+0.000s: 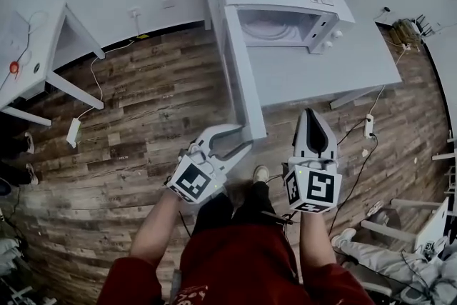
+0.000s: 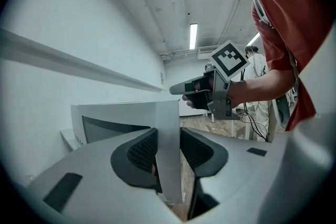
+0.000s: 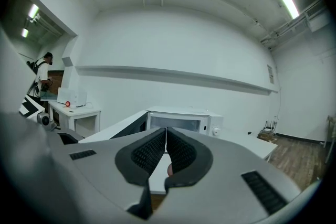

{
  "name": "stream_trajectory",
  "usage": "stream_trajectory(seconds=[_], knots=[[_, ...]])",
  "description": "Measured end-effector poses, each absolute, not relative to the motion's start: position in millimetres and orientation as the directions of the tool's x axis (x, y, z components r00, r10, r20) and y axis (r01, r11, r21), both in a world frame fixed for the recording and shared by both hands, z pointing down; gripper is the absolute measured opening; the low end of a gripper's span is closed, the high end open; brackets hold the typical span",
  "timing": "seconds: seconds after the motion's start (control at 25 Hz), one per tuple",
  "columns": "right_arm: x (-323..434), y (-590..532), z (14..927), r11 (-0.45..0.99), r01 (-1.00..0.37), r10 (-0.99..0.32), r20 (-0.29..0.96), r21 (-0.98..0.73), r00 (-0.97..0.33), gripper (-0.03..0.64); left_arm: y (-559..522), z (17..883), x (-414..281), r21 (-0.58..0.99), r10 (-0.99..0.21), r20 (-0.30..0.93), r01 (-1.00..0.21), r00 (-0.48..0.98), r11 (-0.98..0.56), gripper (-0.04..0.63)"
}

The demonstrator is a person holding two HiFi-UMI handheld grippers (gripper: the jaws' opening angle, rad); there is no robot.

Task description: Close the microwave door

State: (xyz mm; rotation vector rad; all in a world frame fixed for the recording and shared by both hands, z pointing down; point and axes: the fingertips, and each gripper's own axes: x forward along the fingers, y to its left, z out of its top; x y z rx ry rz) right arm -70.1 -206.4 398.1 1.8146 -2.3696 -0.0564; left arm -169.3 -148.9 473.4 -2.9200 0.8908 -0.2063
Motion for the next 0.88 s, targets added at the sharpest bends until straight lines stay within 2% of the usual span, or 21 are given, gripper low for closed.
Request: stream_trajectory(seconds=[0.88], knots=[[42, -261, 405, 0.225, -0.973, -0.970, 0.106, 0.060, -0.218, 0.029, -203, 468, -57, -0.089, -0.631, 0.106, -0.625, 0.768, -0.775, 0.153]])
